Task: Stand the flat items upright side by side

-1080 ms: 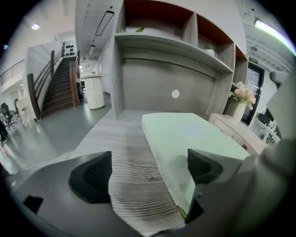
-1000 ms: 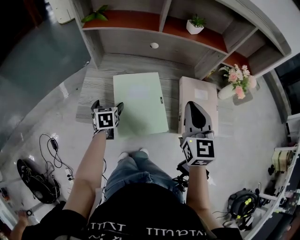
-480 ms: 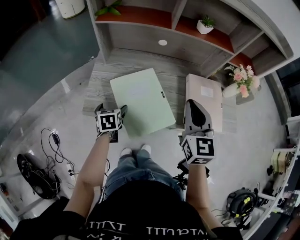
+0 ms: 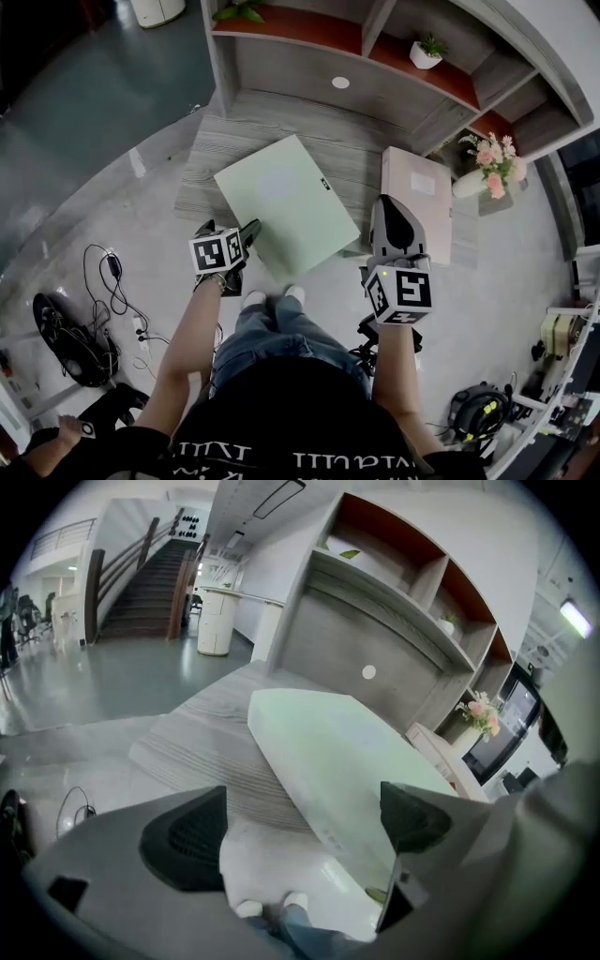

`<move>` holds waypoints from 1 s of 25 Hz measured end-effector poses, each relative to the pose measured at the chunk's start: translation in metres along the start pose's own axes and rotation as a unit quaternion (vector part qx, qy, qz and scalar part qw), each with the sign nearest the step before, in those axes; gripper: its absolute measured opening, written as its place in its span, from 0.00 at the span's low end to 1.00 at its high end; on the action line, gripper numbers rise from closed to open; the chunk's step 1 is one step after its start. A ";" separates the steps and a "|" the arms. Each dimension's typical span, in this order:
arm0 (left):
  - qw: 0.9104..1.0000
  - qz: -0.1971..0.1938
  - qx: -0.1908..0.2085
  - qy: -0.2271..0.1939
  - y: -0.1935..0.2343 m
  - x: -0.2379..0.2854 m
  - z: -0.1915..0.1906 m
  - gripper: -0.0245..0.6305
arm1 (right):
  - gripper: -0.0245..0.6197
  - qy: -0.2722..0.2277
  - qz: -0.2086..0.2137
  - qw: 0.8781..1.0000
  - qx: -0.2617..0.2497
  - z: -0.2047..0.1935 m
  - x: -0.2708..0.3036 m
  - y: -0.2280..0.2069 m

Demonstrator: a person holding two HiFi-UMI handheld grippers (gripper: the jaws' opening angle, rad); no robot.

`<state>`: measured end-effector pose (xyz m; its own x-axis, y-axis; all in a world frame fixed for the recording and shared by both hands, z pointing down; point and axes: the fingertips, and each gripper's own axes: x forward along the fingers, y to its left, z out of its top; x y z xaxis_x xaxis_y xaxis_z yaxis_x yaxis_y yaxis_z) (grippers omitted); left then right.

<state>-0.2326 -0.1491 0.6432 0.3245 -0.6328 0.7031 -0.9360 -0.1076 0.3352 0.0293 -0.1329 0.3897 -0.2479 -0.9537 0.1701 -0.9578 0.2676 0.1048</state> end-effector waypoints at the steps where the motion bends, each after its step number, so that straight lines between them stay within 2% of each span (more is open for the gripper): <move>1: 1.000 -0.008 -0.011 0.005 0.001 -0.001 -0.004 0.83 | 0.06 0.001 0.002 1.000 -0.001 -0.001 0.001 0.002; 5: 0.996 -0.057 -0.068 0.011 0.002 -0.002 -0.020 0.83 | 0.06 0.004 0.009 1.000 -0.007 -0.002 0.001 0.010; 7: 0.988 -0.092 -0.121 0.018 0.000 0.001 -0.030 0.83 | 0.06 0.006 0.010 1.000 -0.008 -0.003 0.000 0.014; 9: 0.972 -0.132 -0.190 0.031 -0.006 0.005 -0.042 0.83 | 0.06 0.008 0.012 1.000 -0.008 -0.004 -0.001 0.018; 11: 0.951 -0.173 -0.255 0.033 -0.014 0.009 -0.049 0.83 | 0.06 0.014 0.014 1.000 -0.009 -0.009 -0.002 0.023; 13: 0.932 -0.202 -0.300 0.024 -0.022 0.014 -0.050 0.83 | 0.06 0.020 0.016 1.000 -0.010 -0.013 -0.005 0.026; 15: 0.920 -0.222 -0.323 0.014 -0.028 0.022 -0.047 0.83 | 0.06 0.024 0.016 1.000 -0.010 -0.015 -0.008 0.029; 19: 0.903 -0.250 -0.348 0.008 -0.043 0.036 -0.042 0.83 | 0.06 0.033 0.014 0.999 -0.014 -0.020 -0.013 0.034; 21: 0.891 -0.271 -0.364 0.008 -0.050 0.040 -0.041 0.79 | 0.06 0.037 0.013 0.999 -0.015 -0.022 -0.014 0.035; 24: 0.865 -0.310 -0.394 0.010 -0.058 0.041 -0.038 0.68 | 0.06 0.042 0.014 0.999 -0.019 -0.026 -0.015 0.036; 25: 0.861 -0.314 -0.399 0.011 -0.059 0.041 -0.038 0.64 | 0.06 0.043 0.014 0.999 -0.019 -0.026 -0.015 0.035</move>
<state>-0.1588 -0.1391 0.6759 0.7438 -0.6258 0.2346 -0.1852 0.1444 0.9720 0.0035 -0.1058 0.4165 -0.2592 -0.9309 0.2574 -0.9440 0.3005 0.1361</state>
